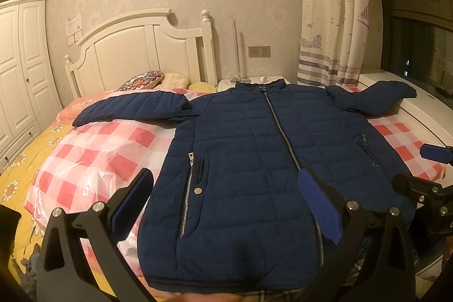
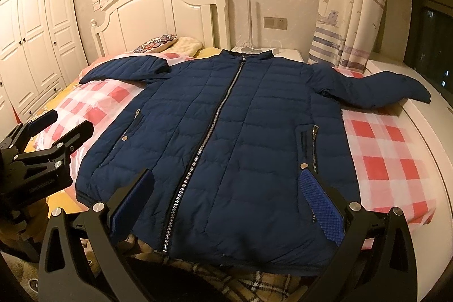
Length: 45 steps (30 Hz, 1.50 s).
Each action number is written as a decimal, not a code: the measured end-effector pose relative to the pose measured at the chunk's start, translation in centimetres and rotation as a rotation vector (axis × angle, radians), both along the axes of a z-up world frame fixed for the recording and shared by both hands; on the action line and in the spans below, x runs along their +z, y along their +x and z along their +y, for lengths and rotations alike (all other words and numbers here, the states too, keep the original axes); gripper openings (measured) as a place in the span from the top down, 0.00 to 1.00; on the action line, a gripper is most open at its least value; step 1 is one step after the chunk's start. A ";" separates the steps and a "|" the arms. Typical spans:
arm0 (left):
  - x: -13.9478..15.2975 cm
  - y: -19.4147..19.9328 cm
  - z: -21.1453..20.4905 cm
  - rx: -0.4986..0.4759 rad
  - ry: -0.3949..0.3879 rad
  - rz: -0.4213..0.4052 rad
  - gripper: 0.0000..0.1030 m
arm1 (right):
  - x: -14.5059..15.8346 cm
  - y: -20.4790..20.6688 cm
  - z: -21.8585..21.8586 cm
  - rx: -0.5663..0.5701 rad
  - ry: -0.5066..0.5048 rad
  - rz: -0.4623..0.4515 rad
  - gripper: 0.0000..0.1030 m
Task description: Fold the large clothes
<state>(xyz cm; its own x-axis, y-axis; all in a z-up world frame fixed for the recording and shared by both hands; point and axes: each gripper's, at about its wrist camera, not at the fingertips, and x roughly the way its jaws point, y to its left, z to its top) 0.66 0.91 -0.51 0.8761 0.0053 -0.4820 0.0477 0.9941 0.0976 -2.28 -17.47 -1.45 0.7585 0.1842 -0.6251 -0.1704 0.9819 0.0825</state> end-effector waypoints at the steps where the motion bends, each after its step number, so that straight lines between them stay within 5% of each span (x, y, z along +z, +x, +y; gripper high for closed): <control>1: 0.0 0.0 0.0 0.001 0.000 0.000 0.02 | 0.0 0.0 0.0 0.001 0.002 0.002 0.04; 45: -0.5 -0.1 0.3 0.001 -0.002 0.013 0.02 | -0.2 0.1 -0.1 0.009 0.024 0.022 0.04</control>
<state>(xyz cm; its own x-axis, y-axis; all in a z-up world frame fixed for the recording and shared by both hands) 0.53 1.24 -1.03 0.8700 0.0054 -0.4930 0.0480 0.9943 0.0955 -2.13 -17.58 -1.67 0.7428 0.2058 -0.6371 -0.1768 0.9781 0.1099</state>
